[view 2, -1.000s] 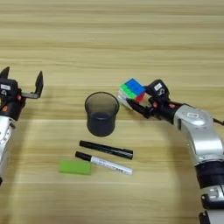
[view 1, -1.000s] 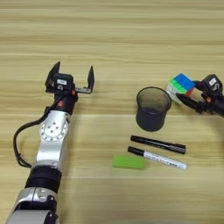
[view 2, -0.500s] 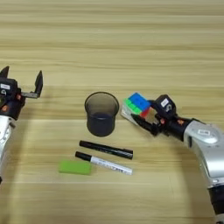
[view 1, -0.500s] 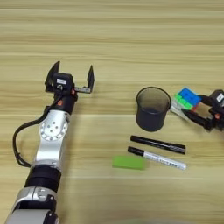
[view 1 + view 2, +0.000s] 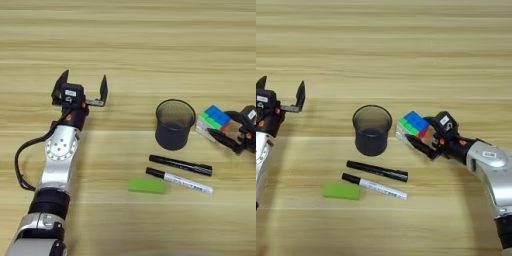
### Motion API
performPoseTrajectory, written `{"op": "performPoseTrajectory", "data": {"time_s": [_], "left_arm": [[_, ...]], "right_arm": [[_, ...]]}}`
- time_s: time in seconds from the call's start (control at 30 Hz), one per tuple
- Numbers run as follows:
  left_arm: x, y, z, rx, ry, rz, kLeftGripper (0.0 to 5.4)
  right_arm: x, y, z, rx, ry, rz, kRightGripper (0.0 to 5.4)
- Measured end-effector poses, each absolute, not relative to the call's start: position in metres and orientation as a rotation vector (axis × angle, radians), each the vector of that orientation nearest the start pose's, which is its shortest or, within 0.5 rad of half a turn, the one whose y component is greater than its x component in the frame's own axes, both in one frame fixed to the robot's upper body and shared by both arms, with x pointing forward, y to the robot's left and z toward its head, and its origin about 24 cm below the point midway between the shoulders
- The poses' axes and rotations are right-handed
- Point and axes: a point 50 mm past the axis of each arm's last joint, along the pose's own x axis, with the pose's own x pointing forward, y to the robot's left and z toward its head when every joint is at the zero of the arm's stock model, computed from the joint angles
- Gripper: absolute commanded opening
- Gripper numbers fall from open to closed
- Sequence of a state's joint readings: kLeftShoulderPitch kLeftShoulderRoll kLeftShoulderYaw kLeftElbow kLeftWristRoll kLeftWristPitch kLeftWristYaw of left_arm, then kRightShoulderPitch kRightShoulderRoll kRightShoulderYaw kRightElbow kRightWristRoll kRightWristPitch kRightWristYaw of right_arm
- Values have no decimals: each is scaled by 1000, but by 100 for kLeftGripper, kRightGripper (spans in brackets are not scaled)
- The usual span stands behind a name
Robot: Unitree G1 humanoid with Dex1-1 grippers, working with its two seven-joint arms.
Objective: Move the objects on the table
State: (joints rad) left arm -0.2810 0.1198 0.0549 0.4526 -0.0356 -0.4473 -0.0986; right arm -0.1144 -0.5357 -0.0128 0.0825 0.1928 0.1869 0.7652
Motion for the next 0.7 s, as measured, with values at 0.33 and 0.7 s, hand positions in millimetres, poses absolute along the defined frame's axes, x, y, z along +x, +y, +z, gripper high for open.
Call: {"op": "performPoseTrajectory", "data": {"time_s": [0.33,0.7], "left_arm": [[300,168,57,91,-269,-93,540],[300,168,57,91,-267,-93,540]], "right_arm": [[267,-224,77,-262,179,664,535],[269,-213,99,-281,35,828,535]]}}
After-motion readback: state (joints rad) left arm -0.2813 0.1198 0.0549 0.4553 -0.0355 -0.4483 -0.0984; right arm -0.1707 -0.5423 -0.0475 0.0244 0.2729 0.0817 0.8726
